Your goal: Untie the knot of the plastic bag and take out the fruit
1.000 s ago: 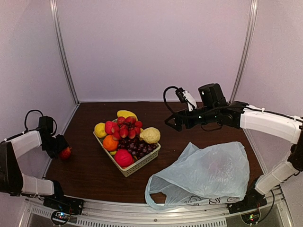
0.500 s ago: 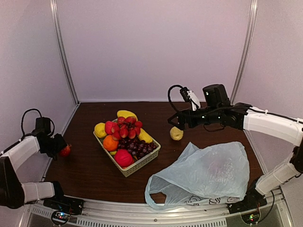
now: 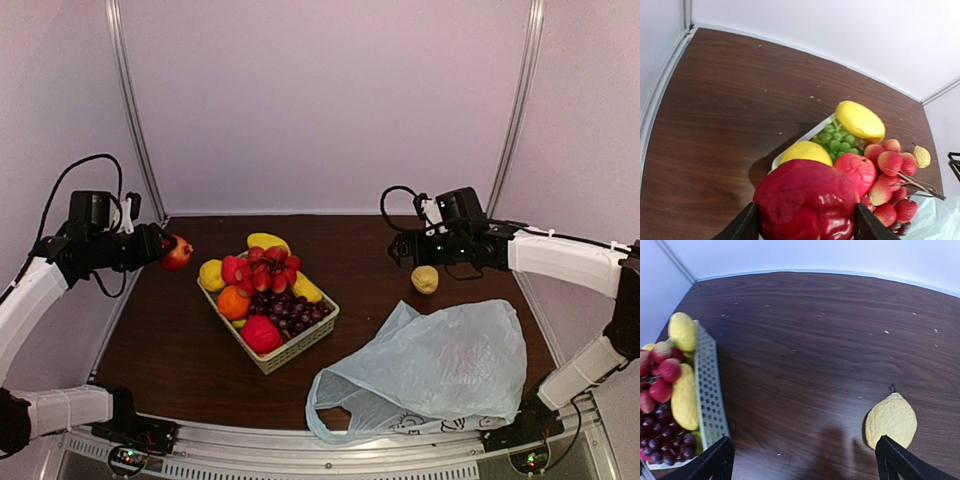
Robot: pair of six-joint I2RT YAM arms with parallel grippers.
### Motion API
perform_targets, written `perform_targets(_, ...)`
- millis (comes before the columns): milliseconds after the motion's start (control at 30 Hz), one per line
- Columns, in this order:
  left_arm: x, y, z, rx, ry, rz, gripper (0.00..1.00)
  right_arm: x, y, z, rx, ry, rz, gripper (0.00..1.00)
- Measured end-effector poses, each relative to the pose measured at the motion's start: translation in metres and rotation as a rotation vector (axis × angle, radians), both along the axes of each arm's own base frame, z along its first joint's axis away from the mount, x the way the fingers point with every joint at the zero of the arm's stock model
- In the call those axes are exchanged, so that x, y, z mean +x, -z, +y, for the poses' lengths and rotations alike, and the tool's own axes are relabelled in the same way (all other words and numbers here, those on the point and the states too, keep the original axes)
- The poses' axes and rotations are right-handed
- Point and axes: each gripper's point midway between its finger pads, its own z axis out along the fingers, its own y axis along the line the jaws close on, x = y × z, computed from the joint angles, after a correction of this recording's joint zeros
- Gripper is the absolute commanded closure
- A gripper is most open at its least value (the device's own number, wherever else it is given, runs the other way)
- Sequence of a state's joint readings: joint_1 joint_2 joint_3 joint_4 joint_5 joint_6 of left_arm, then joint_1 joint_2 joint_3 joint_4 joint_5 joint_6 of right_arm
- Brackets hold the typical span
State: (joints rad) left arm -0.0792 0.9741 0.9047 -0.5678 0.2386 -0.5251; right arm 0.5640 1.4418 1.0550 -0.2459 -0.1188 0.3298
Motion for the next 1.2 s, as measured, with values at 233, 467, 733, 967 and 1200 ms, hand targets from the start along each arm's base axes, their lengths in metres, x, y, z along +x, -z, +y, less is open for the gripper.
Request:
perform_targets(233,-0.008,-0.041,-0.049,-0.052,0.180,-0.073,0.56,0.046,0.058,-0.069,-0.154,0.243,0.111,0.01)
perform_targets(467,-0.017,-0.046,-0.091,-0.068,0.319,-0.063,0.56,0.062,0.112,-0.110,-0.303,0.365,0.222,0.01)
perform_targets(733,-0.018,-0.043,-0.093,-0.066,0.326,-0.051,0.56,0.051,0.129,-0.152,-0.431,0.461,0.279,0.01)
perform_targets(967,-0.024,-0.049,-0.093,-0.074,0.337,-0.062,0.56,0.022,0.084,-0.177,-0.376,0.542,0.219,0.01)
perform_targets(1200,-0.028,-0.049,-0.098,-0.081,0.358,-0.061,0.56,-0.011,0.087,-0.209,-0.361,0.634,0.242,0.01)
